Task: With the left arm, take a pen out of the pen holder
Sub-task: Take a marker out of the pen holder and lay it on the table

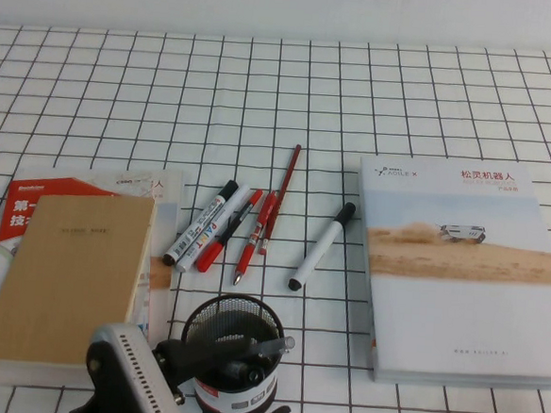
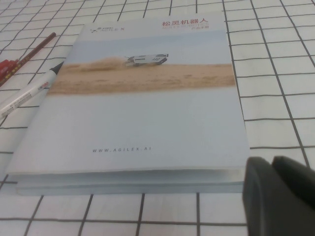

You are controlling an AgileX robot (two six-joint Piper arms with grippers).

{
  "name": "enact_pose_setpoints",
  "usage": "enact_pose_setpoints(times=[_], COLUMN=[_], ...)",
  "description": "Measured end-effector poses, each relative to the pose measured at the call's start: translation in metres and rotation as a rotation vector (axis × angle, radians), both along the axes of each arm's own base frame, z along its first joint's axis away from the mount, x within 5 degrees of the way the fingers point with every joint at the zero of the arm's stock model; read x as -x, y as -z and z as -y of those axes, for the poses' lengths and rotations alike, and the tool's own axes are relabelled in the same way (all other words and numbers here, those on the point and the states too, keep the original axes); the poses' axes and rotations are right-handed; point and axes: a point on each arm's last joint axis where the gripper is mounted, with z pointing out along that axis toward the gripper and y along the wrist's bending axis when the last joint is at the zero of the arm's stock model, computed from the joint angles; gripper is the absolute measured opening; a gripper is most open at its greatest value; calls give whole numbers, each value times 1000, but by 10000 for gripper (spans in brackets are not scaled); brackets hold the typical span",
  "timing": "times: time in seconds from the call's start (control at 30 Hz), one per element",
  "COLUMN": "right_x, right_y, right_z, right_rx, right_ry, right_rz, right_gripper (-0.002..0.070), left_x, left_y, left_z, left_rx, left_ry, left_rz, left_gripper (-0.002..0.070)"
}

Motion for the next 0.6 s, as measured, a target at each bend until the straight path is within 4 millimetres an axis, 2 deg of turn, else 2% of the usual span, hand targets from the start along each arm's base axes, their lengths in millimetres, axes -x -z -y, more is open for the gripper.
enact_pose_setpoints(times=[0.47, 0.6], right_x=[0, 0], right_y=[0, 0], right_z=[0, 0], right_rx=[0, 0], right_ry=[0, 0], right_rz=[0, 0], right_gripper=[-15, -15], left_x=[-12, -13], left_y=[12, 12], left_z=[3, 4], left_rx=[-3, 12], left_ry=[-89, -101], left_rz=[-4, 1], left_gripper=[441, 386])
